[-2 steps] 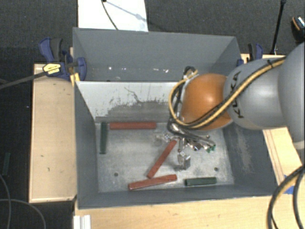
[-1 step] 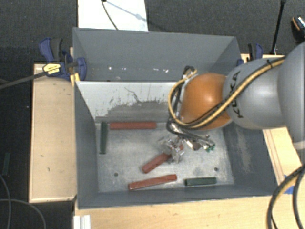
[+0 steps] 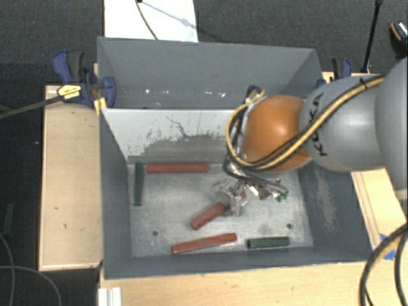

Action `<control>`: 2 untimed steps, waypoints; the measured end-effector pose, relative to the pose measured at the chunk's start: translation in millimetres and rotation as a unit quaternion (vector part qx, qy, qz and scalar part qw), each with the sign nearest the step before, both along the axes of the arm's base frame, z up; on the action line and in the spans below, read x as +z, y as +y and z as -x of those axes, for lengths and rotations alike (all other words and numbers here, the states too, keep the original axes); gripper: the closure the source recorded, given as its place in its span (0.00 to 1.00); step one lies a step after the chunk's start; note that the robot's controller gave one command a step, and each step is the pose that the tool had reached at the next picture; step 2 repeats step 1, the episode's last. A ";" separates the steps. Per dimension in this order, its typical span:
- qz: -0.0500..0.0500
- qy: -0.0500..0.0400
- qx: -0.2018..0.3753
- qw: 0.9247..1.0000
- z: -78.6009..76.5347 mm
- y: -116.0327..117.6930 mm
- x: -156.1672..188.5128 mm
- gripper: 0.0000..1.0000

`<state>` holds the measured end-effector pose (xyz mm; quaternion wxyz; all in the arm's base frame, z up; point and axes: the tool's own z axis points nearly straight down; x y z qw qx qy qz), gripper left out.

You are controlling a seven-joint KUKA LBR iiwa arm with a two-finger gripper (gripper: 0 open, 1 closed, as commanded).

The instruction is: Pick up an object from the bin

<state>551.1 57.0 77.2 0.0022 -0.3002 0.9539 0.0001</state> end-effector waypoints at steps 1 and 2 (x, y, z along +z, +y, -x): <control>0.000 -0.003 -0.002 1.000 -2.5 0.3 81.5 1.00; 0.000 -0.003 -0.002 1.000 -2.5 0.3 81.5 1.00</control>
Offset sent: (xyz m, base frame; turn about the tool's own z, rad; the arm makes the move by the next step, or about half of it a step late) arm 0.0000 -0.0001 0.0763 0.0000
